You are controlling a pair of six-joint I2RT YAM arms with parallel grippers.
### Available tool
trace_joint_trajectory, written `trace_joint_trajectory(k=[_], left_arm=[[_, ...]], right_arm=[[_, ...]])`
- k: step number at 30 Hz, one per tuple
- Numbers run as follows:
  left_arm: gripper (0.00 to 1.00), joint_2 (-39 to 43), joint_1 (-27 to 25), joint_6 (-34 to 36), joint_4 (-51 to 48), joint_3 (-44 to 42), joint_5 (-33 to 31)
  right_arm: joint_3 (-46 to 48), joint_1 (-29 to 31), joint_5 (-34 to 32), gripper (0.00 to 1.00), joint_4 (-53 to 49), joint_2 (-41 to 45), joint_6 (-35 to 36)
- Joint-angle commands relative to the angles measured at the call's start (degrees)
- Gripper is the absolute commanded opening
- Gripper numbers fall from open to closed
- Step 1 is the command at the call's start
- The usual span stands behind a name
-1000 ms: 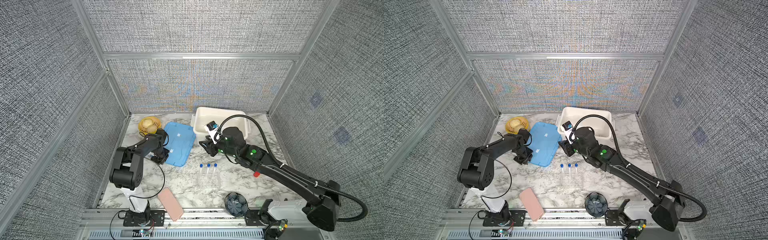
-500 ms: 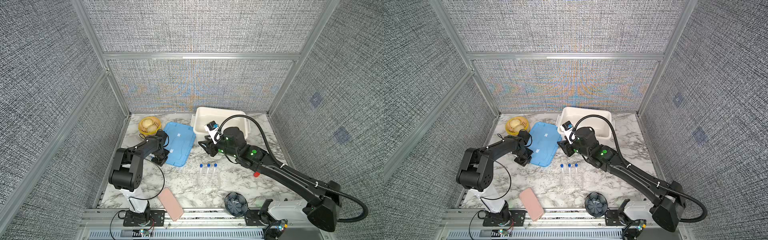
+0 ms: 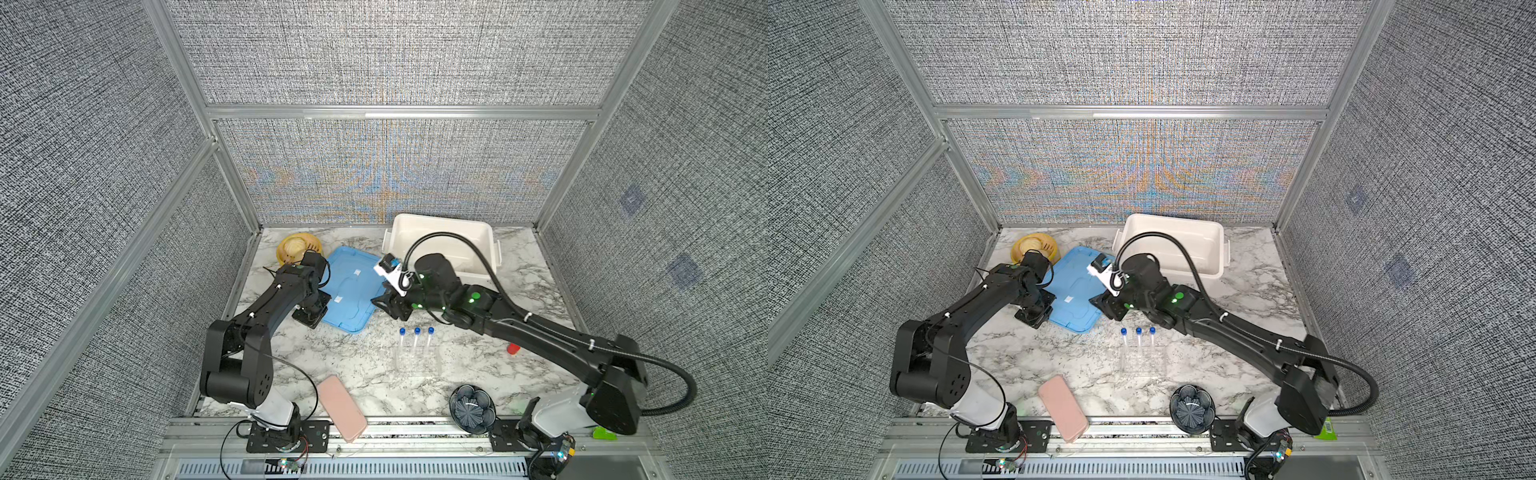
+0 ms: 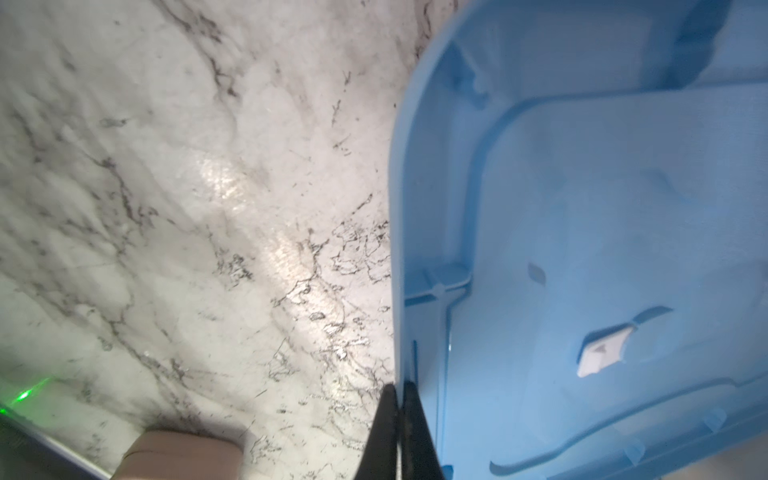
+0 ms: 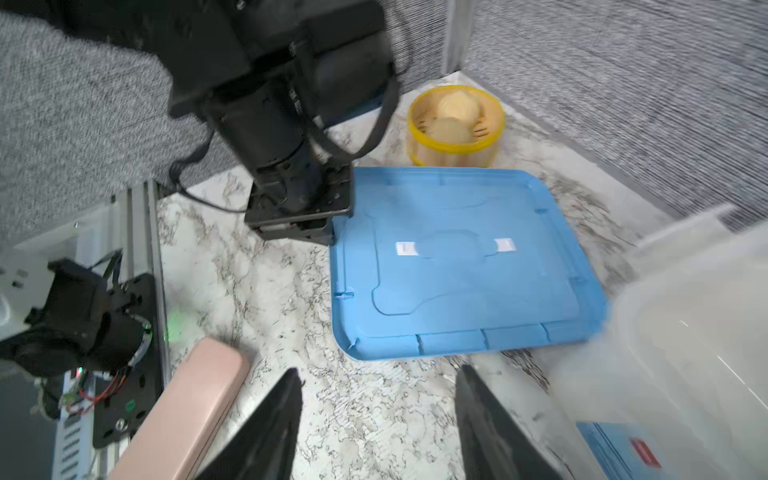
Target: Organize the chemistry lab equipment
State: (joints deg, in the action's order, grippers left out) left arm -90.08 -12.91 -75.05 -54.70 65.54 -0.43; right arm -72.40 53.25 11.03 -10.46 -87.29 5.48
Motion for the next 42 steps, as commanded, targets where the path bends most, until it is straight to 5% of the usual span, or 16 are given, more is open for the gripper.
trace_joint_trajectory(k=[1, 7, 14, 26, 36, 42], left_arm=[[0.0, 1.5, 0.1, -1.1, -4.3, 0.7, 0.4], [0.0, 2.5, 0.2, -1.8, -4.7, 0.6, 4.6], [0.0, 2.0, 0.4, -2.5, -6.6, 2.6, 8.3], [0.0, 3.4, 1.2, -3.8, -7.8, 4.1, 12.3], [0.0, 7.1, 2.3, -4.8, -8.7, 3.3, 12.7], [0.0, 9.3, 2.7, -5.3, -8.0, 2.6, 13.6]], right_arm=[[1.1, 3.6, -0.6, 0.61, 1.9, -2.9, 14.3], [-4.5, 8.0, 1.5, 0.63, -4.5, -9.8, 29.0], [-7.3, 10.0, -7.4, 0.64, -4.1, -16.2, 41.9], [-11.7, 9.6, -20.4, 0.62, -1.9, -24.4, 51.0], [-9.3, 10.0, -27.3, 0.48, 10.7, -25.0, 54.9], [-6.6, 10.2, -28.6, 0.3, 16.3, -24.4, 56.5]])
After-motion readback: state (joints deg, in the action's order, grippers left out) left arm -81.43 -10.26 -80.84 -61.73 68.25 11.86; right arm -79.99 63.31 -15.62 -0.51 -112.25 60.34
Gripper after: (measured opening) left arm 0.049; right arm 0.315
